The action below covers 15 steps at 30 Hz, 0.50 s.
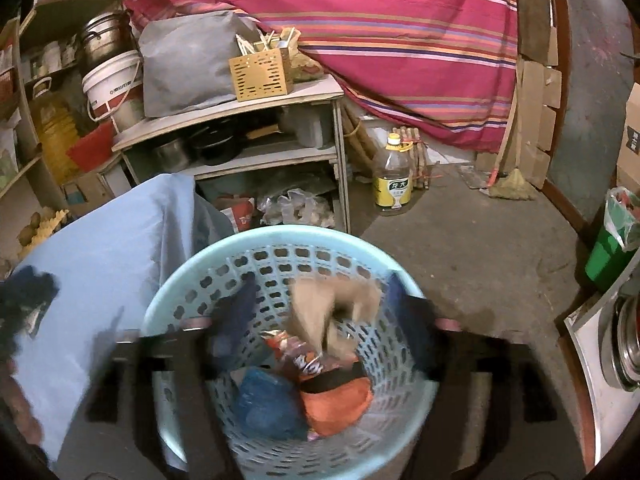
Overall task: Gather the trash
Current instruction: 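Move both tools back over the red sponge and printed wrapper on the table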
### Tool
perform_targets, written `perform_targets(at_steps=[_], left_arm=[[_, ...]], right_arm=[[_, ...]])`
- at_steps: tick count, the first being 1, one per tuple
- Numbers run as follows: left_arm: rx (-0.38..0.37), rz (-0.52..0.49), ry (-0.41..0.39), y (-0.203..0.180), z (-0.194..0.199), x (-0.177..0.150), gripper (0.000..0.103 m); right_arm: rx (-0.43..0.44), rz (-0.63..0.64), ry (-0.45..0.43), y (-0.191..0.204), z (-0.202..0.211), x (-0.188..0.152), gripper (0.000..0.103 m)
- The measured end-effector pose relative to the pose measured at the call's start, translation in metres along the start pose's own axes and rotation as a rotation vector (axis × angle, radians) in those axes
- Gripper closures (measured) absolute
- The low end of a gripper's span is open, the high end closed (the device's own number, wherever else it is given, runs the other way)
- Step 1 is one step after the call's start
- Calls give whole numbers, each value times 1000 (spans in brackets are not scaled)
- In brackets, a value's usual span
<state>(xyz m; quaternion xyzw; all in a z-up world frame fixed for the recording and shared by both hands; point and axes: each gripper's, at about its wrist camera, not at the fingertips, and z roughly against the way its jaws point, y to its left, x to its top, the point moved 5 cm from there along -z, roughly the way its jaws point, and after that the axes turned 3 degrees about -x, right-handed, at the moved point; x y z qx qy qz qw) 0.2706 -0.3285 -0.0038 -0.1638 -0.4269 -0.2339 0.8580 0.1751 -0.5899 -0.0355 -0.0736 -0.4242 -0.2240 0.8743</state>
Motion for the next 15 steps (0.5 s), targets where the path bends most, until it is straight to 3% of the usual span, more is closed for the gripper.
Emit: perform_targets(at_steps=[6, 10, 15], left_arm=[[115, 23, -53, 80, 48, -1, 7], [192, 77, -72, 144, 69, -6, 7], [259, 134, -87, 205, 89, -13, 7]], right_arm=[[-28, 4, 8, 30, -2, 0, 11], [-13, 51, -11, 75, 8, -1, 5], [-7, 158, -37, 139, 12, -4, 5]])
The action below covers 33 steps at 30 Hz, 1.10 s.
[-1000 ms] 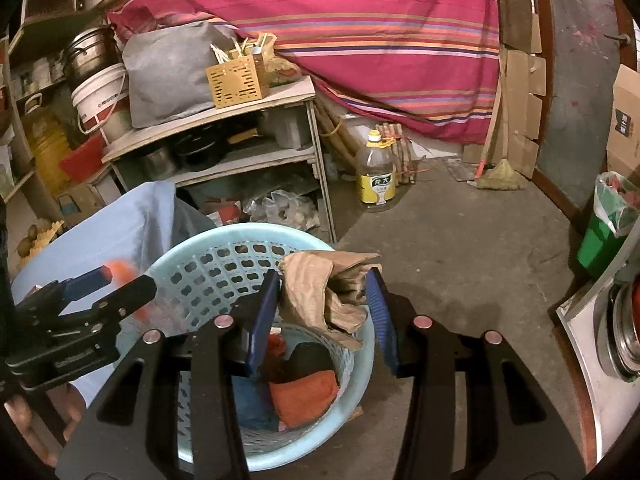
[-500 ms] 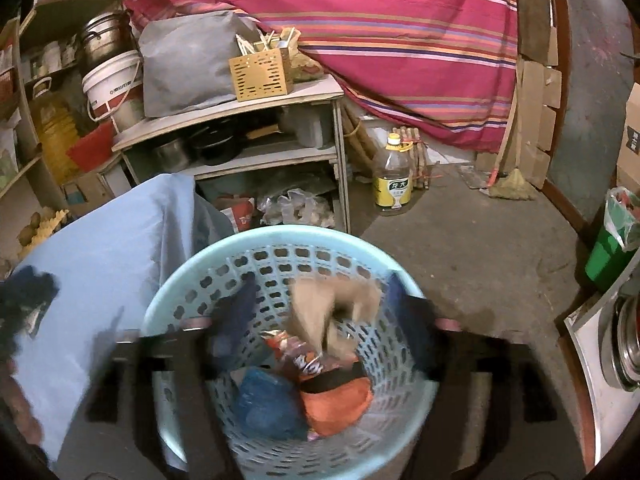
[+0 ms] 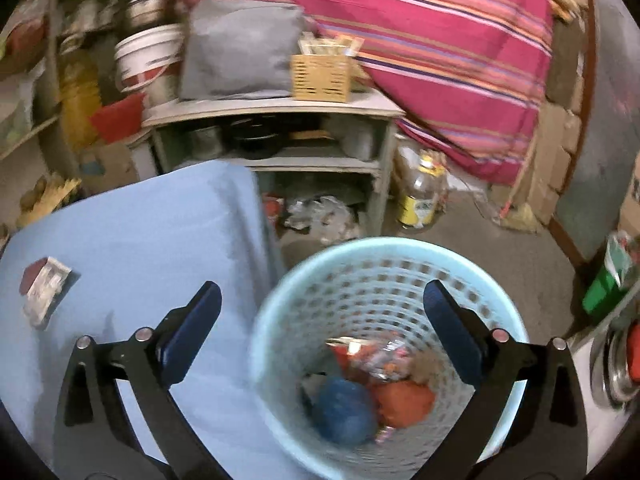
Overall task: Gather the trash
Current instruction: 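Move both tools back over the red sponge and printed wrapper on the table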
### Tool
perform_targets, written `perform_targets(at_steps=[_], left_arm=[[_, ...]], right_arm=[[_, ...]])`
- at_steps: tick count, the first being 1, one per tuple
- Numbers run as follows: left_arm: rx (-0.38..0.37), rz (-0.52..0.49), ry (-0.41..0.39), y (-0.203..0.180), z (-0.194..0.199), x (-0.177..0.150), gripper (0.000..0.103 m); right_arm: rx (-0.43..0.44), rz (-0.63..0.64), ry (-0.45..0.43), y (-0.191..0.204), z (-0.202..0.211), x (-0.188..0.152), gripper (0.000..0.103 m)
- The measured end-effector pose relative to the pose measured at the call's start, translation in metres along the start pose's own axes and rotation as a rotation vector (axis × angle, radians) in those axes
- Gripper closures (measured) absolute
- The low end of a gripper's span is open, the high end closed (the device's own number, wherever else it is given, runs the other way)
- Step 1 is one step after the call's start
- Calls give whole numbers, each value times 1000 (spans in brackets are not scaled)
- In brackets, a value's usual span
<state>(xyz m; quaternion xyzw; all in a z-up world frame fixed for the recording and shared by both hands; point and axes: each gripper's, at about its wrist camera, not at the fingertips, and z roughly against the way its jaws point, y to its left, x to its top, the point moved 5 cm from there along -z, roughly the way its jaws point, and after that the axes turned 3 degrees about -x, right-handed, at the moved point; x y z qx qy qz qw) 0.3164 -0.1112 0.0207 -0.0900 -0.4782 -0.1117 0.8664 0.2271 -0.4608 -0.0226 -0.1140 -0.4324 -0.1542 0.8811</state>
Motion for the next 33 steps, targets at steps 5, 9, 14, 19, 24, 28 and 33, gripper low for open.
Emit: perform_targets(at_steps=[5, 9, 14, 19, 24, 28, 33], left_arm=[[77, 3, -17, 54, 5, -3, 6], [102, 74, 8, 100, 0, -12, 6], [156, 113, 15, 144, -4, -19, 6], [186, 169, 48, 181, -12, -33, 5], [220, 174, 58, 210, -15, -42, 5], [231, 184, 73, 225, -20, -48, 5], [234, 210, 85, 240, -26, -51, 5]], right_arm=[[38, 80, 5, 72, -6, 1, 5], [70, 132, 16, 123, -12, 1, 5], [122, 161, 49, 184, -22, -6, 5], [159, 163, 69, 228, -29, -8, 5], [151, 195, 77, 261, -34, -15, 5], [165, 175, 88, 276, -37, -18, 5], [208, 166, 134, 299, -43, -27, 5]])
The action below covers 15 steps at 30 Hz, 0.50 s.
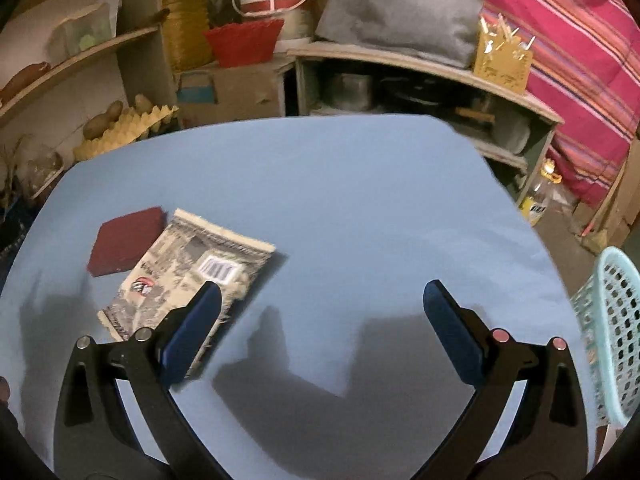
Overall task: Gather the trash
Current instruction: 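Move both tools back over the red sponge and printed wrapper on the table, then grasp the printed wrapper with the right tool while the left tool grasps the red sponge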
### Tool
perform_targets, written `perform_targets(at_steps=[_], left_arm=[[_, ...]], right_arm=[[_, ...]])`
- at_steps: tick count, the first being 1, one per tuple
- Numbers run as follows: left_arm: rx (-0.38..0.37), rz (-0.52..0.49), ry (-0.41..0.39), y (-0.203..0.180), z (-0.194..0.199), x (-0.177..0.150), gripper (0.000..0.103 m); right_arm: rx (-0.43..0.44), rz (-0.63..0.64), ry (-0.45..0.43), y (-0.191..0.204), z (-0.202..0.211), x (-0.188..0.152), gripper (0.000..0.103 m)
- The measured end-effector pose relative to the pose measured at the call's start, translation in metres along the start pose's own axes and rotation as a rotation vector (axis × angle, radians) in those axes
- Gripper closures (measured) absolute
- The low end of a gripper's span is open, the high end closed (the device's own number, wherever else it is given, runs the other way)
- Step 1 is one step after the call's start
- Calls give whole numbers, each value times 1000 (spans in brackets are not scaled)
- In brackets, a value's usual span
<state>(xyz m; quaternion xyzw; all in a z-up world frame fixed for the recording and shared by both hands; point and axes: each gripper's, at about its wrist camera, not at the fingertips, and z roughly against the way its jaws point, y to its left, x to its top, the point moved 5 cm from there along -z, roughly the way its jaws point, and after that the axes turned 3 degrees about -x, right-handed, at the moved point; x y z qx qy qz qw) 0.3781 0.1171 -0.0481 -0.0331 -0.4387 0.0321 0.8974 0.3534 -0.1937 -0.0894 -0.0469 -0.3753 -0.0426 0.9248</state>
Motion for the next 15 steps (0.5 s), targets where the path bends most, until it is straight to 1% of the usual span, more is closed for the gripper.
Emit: perform_targets(at_steps=[4, 6, 8, 9, 11, 12, 13, 14, 15], left_arm=[[12, 11, 7, 8, -6, 1, 5], [11, 22, 14, 13, -9, 1, 5], [15, 25, 20, 14, -11, 1, 5], [18, 24, 21, 15, -12, 2, 5], [19, 25, 25, 14, -14, 3, 5], [16, 26, 26, 14, -15, 4, 5], [14, 27, 26, 14, -16, 4, 5], [13, 29, 27, 13, -17, 5, 5], [10, 30, 27, 11, -17, 6, 5]], right_arm=[[30, 17, 15, 20, -6, -2, 6], [24, 36, 26, 27, -10, -2, 12], [25, 42, 53, 33, -17, -2, 23], [44, 34, 79, 36, -23, -3, 27], [72, 23, 112, 38, -31, -4, 42], [80, 21, 119, 41, -34, -5, 44], [78, 28, 110, 43, -34, -4, 50], [83, 34, 107, 45, -33, -4, 61], [97, 46, 106, 49, -33, -3, 66]])
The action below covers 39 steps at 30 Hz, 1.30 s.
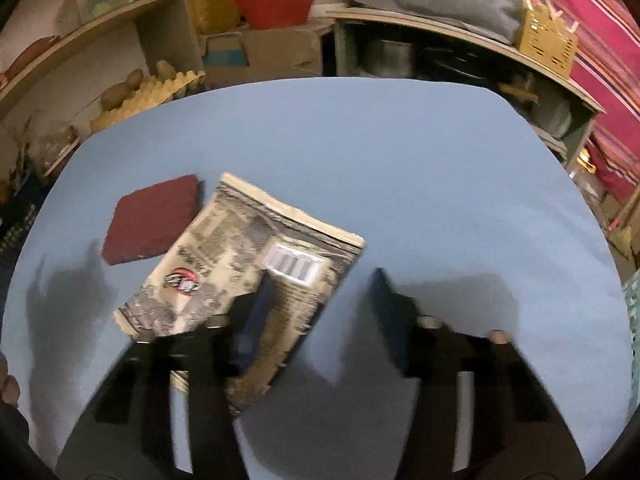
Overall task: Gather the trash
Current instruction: 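Grasp the printed wrapper with the right tool while the left tool grasps the red sponge, then carry wrapper and sponge over the basket and open both tools to drop them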
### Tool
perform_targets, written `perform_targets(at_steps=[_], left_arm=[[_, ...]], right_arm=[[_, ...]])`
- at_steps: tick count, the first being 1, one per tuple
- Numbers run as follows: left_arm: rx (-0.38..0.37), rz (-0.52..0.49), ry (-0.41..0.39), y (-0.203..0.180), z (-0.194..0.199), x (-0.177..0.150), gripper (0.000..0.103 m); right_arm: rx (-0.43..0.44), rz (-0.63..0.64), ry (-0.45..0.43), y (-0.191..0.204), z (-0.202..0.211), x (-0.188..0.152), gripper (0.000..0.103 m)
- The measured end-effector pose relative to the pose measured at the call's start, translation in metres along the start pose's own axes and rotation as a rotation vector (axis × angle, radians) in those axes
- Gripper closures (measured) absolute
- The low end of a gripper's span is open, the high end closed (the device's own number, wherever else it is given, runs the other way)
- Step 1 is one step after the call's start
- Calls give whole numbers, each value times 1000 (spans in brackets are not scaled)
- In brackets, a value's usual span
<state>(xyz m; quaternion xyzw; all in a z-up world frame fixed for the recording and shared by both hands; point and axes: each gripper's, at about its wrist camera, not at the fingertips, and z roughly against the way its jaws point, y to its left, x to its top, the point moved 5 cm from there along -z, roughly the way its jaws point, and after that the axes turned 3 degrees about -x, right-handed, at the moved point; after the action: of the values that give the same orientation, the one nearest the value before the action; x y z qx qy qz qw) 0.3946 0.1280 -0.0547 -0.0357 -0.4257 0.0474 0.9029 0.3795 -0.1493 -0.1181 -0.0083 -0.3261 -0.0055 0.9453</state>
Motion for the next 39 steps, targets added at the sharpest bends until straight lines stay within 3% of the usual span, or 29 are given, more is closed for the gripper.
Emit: perform_targets(at_steps=[2, 8, 23, 30, 34, 39], left_arm=[[-10, 6, 0, -4, -1, 1, 5], [-43, 17, 11, -24, -4, 5, 5], [-113, -83, 101, -126, -37, -16, 5], [-103, -71, 201, -140, -67, -34, 6], [-77, -108, 213, -147, -72, -37, 6], [-85, -60, 248, -141, -79, -39, 9]], right_arm=[[1, 16, -5, 3, 0, 0, 78], [18, 19, -38, -7, 7, 1, 96], [-53, -41, -74, -120, 36, -2, 97], [-62, -39, -82, -149, 46, -12, 97], [-52, -31, -86, -153, 49, -14, 97], [-37, -18, -89, -150, 52, -15, 97]])
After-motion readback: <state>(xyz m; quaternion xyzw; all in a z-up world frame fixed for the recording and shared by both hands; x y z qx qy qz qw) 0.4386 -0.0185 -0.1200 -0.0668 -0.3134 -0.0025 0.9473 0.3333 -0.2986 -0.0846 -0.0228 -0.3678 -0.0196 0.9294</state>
